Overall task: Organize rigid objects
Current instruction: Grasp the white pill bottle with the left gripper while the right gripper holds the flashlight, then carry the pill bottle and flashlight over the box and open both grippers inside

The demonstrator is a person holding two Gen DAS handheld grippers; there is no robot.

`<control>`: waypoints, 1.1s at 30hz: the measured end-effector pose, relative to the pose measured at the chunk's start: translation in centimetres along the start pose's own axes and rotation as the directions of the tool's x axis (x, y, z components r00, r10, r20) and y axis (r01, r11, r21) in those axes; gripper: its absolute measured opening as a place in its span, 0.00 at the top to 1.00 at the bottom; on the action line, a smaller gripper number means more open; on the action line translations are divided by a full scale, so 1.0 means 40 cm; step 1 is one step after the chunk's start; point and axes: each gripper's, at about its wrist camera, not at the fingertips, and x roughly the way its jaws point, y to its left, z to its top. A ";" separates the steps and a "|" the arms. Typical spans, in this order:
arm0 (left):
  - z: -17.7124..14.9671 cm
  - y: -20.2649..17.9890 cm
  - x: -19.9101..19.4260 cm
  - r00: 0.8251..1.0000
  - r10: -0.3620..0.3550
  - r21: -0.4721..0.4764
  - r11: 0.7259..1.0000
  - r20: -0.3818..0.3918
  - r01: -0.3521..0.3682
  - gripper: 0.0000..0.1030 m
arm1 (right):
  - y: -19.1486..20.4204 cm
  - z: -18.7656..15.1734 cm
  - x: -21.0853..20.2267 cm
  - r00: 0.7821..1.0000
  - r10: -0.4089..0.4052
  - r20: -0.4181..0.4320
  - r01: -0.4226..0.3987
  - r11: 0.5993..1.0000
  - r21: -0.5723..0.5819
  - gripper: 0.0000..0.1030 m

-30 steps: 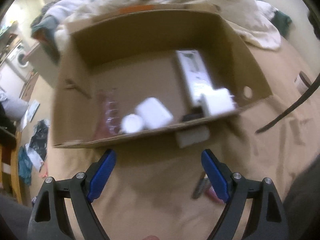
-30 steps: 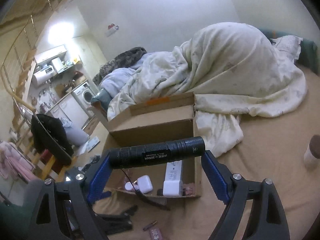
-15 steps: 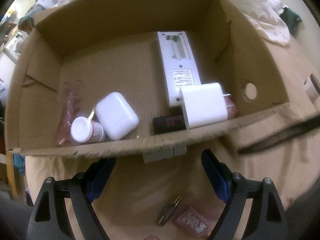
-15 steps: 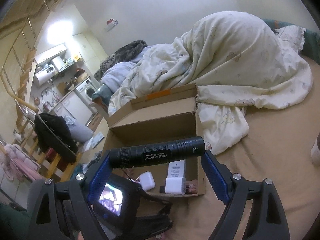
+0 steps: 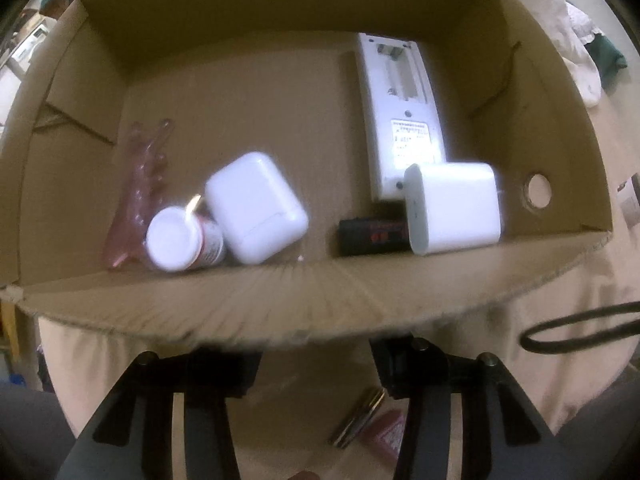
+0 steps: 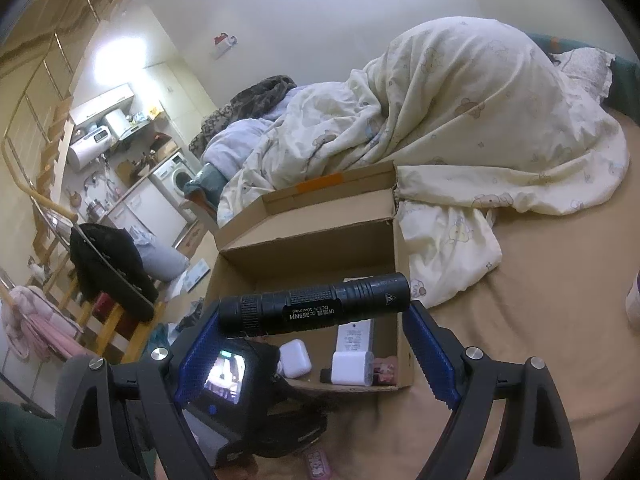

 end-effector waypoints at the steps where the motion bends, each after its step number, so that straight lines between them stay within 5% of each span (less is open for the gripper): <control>1: -0.003 0.001 -0.005 1.000 0.008 0.008 1.000 -0.004 -0.008 0.58 | 0.002 -0.002 0.000 1.000 -0.003 -0.002 0.003 1.000 -0.004 0.10; 8: -0.049 0.048 -0.074 1.000 0.003 0.055 0.999 -0.023 -0.002 0.58 | 0.009 -0.006 -0.004 1.000 -0.025 -0.004 0.025 0.999 -0.020 0.10; 20: -0.114 0.136 -0.285 0.987 -0.065 0.053 0.997 0.149 0.058 0.58 | 0.041 -0.010 0.014 0.998 -0.058 -0.035 0.056 0.997 -0.062 0.10; 33: 0.029 0.227 -0.431 0.955 -0.063 0.011 0.998 0.289 0.062 0.58 | 0.161 0.130 0.015 0.998 0.020 0.066 -0.016 0.998 -0.068 0.10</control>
